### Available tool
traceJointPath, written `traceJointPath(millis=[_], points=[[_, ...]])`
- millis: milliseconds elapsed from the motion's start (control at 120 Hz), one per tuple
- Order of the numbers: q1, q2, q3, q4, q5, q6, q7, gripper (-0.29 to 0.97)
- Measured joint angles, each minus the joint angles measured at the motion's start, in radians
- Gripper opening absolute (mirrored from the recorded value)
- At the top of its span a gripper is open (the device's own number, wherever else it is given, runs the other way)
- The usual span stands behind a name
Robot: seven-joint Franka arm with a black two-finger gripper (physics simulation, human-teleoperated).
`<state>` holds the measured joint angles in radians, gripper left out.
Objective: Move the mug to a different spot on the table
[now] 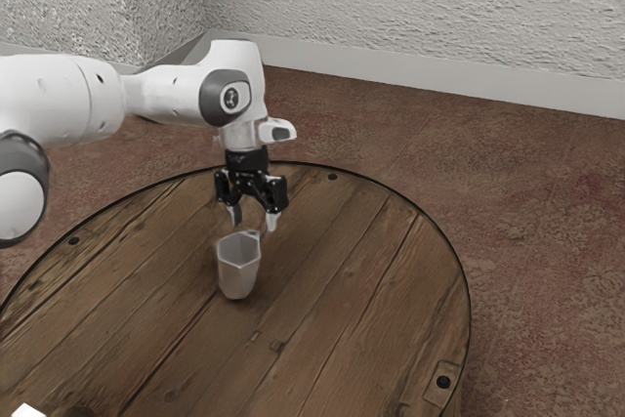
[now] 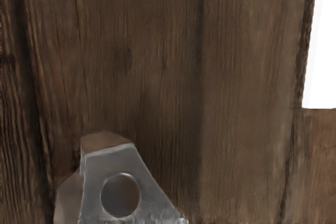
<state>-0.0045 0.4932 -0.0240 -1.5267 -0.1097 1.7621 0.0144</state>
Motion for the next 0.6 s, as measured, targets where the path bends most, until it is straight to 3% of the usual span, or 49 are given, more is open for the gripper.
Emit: traceJointPath(millis=[233,467,600], points=[[0.004,-0.055,0.022,-0.038,-0.005,-0.001,0.03,0.62],[0.018,-0.312,0.017,-0.152,-0.006,0.045,0.049,0.64],[0.065,-0.395,0.031,-0.122,-0.007,0.04,0.078,0.65]])
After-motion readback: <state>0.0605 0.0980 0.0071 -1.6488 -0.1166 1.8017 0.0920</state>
